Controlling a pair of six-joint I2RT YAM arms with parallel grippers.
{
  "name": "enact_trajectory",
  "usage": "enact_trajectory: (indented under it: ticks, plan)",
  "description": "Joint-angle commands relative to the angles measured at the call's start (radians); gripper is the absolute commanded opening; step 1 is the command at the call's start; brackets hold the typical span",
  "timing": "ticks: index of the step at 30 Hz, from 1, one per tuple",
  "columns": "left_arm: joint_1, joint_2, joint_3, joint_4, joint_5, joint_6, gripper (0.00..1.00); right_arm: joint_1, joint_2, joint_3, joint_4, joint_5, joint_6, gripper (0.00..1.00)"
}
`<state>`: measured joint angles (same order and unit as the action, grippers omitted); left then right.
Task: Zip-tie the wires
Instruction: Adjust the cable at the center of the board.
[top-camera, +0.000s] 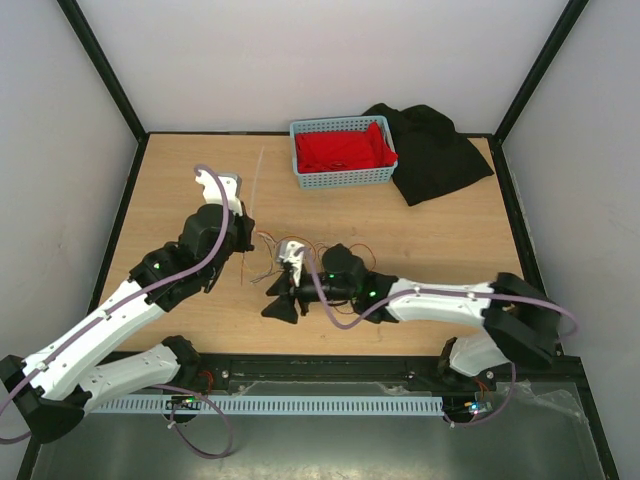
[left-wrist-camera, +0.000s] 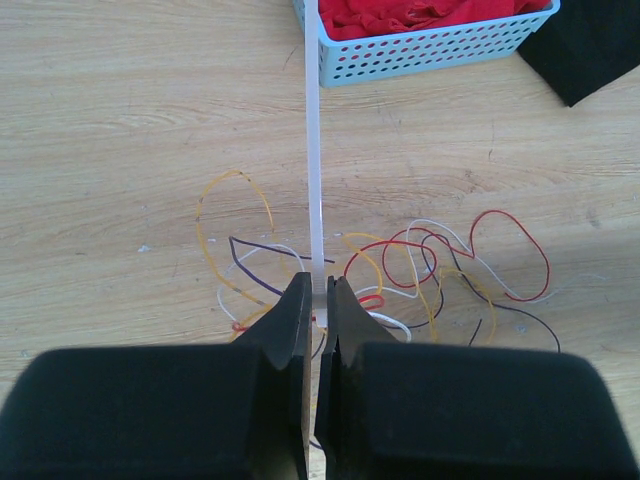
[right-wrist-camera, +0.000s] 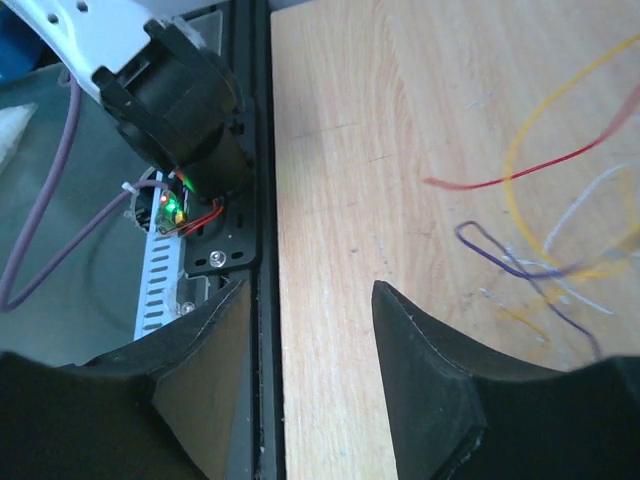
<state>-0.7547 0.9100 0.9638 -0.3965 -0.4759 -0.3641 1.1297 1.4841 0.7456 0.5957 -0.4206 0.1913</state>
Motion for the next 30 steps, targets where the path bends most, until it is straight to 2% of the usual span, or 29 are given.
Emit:
enact_trajectory:
  ticks: [1, 6, 11, 18, 30]
  plan:
    - [0.006, -0.025, 0.014, 0.004, -0.015, 0.023, 0.00, -0.076, -0.151, -0.057, -0.118, 0.038, -0.040, 0.62]
    - [0.006, -0.046, -0.008, 0.004, -0.002, 0.029, 0.00, -0.203, -0.254, -0.027, -0.191, -0.013, -0.048, 0.62]
    - [0.007, -0.062, -0.026, 0.005, 0.023, 0.022, 0.00, -0.284, -0.217, 0.075, -0.217, -0.069, -0.056, 0.58]
    - [0.007, -0.064, -0.034, 0.005, 0.054, 0.005, 0.00, -0.298, -0.085, 0.193, -0.194, -0.121, -0.015, 0.55]
    - [0.006, -0.060, -0.035, 0.005, 0.067, -0.010, 0.00, -0.298, -0.004, 0.180, -0.071, -0.141, 0.058, 0.52]
